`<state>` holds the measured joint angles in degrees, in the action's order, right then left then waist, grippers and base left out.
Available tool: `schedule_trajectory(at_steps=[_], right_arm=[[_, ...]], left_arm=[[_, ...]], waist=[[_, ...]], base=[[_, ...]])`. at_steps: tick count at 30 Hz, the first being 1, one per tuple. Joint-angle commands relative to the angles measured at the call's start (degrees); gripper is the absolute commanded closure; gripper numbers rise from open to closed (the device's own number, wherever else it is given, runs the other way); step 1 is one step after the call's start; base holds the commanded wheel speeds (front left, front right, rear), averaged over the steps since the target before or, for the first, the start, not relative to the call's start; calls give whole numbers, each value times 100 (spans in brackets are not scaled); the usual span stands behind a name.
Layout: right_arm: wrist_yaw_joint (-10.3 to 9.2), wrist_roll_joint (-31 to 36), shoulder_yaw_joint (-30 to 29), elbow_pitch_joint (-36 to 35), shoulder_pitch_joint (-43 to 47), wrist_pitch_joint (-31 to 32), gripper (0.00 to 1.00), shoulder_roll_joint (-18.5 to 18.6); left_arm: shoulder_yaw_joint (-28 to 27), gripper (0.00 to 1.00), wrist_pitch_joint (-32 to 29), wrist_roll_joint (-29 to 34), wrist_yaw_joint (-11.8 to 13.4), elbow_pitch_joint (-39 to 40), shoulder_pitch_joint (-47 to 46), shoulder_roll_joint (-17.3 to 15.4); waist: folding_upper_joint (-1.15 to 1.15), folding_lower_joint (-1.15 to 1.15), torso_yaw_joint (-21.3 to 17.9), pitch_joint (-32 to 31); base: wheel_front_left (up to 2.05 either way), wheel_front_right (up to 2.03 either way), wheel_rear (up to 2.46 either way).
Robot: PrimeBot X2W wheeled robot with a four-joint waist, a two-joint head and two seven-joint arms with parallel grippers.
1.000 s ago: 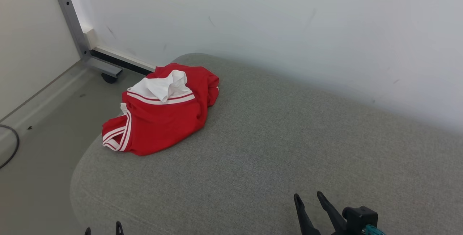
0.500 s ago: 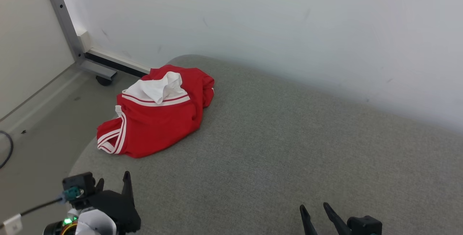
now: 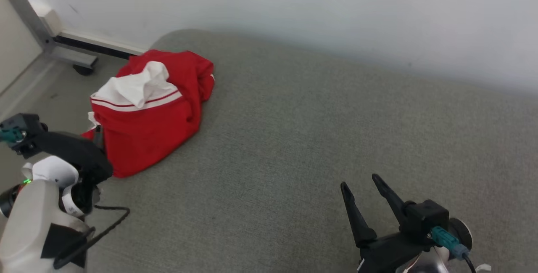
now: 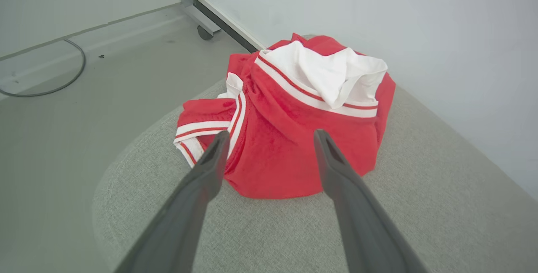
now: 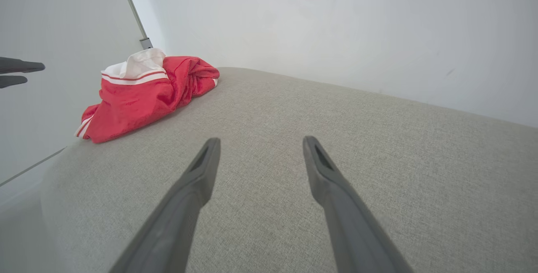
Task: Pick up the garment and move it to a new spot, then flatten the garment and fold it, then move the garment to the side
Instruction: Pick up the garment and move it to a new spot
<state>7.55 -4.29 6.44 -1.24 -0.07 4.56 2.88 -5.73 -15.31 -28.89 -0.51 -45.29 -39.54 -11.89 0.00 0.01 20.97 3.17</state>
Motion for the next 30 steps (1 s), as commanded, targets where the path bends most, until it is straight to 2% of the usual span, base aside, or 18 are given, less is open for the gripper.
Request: schedule_trajectory(at_steps=[1,4,8,14,15,16,17,24,30], right_arm=[[-12,51,4,-112,-137,45,0,0],[-12,105,-22,-372,-174,135,0,0],[-12,73,-115,-554,-245,132,0,-5],[-12,-65,-88,-466,-315,-6,0,-7],[-12,-98,-82,-431,-327,-21,0,-9],[-12,-119,-73,-389,-335,-57,0,-9],[-12,-140,-65,-353,-338,-77,0,-9],[-12,-348,38,-22,-319,-278,0,-9],[-12,-586,167,349,-240,-490,0,-9]], left_arm=[[3,0,-45,-44,-29,-61,-181,-24],[65,0,-137,28,-70,-220,-480,-209],[163,0,-217,108,-37,-448,-729,-267],[234,0,-346,287,405,-975,-934,-476],[257,51,-381,318,441,-1026,-935,-512],[266,71,-386,333,451,-1070,-942,-537],[277,100,-413,338,448,-1098,-952,-565],[350,100,-526,329,367,-1123,-906,-692],[386,100,-584,379,380,-752,-865,-976]], waist=[[0,-1,-1189,1355],[0,-1,-1372,1676],[0,-1,-1515,1976],[0,-1,-1661,2057],[0,-1,-1666,2032],[0,-1,-1667,1994],[0,-1,-1668,1955],[0,-1,-1593,1515],[0,-1,-1476,945]], base=[[0,0,0],[0,0,0],[0,0,0],[0,0,0],[0,0,0],[0,0,0],[0,0,0],[0,0,0],[0,0,0]])
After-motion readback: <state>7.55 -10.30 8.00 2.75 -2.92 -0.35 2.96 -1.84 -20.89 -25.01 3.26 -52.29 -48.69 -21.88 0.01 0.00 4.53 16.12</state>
